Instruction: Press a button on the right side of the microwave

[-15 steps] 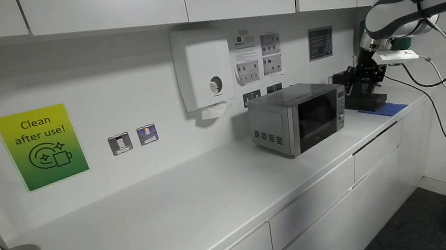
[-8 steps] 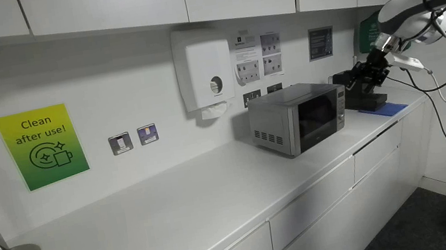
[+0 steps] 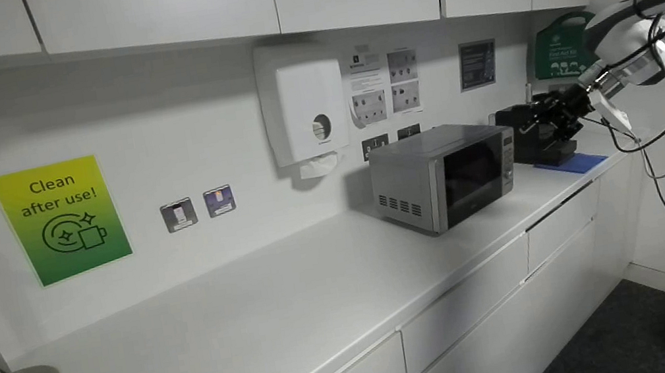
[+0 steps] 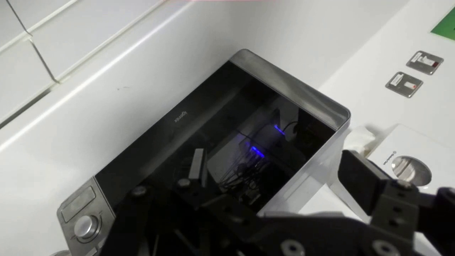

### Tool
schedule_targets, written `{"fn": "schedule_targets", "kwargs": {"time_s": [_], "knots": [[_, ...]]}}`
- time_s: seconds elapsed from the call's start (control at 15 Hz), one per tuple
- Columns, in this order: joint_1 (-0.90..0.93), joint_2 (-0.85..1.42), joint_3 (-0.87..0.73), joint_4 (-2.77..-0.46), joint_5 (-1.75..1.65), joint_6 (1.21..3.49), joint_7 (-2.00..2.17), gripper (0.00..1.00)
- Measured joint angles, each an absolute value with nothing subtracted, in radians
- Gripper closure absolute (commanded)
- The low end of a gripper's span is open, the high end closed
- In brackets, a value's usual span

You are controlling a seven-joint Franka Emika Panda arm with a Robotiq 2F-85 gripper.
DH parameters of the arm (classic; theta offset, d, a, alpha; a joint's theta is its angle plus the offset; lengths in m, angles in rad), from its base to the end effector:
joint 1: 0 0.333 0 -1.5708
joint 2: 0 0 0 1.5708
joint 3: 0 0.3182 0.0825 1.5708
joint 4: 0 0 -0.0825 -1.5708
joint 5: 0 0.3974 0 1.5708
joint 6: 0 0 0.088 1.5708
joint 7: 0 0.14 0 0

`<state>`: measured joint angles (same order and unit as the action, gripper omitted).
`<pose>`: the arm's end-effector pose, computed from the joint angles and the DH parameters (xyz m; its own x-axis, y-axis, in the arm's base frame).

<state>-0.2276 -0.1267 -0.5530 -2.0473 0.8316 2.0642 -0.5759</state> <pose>0.4360 -0.3589 0.4926 0.6980 -0.6172 0.3631 -0.2968 -0.7108 -0.6377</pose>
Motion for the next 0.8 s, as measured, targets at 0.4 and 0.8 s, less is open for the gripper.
{"fn": "schedule_targets", "kwargs": {"time_s": [0.4, 0.8], "knots": [[-0.237, -0.109, -0.547, -2.039, 0.832, 2.037, -0.578, 0.0], [-0.237, -0.109, -0.547, -2.039, 0.832, 2.037, -0.578, 0.0]]}}
